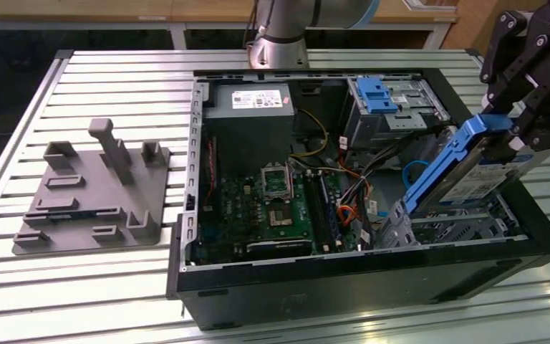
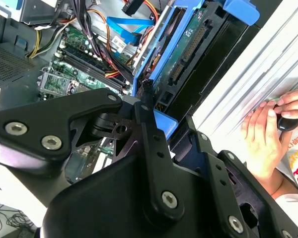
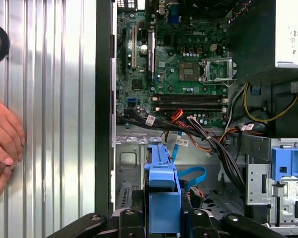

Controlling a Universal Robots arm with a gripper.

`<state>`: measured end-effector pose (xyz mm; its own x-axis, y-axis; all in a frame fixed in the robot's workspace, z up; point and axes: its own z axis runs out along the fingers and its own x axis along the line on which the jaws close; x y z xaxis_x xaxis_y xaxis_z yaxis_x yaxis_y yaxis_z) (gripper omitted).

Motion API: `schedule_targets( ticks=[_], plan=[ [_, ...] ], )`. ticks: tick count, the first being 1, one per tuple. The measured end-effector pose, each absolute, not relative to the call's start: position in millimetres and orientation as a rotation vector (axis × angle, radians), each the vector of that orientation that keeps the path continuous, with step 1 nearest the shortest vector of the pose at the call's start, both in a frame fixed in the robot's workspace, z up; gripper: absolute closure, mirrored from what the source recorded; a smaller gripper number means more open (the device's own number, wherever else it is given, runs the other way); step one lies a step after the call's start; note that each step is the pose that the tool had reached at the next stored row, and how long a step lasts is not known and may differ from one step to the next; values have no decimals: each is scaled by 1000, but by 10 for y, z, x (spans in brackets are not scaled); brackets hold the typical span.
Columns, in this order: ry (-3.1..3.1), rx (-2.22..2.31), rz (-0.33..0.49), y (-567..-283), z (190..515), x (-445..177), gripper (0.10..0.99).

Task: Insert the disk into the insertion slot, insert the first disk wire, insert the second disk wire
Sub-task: 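Insert the disk into the insertion slot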

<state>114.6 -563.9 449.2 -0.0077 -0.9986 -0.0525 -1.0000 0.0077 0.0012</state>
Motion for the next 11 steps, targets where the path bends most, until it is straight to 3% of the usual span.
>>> schedule_targets(
  ticks=[11],
  plan=[
    [2204,-2187,59,-5642,4432,1146,725]
  ],
)
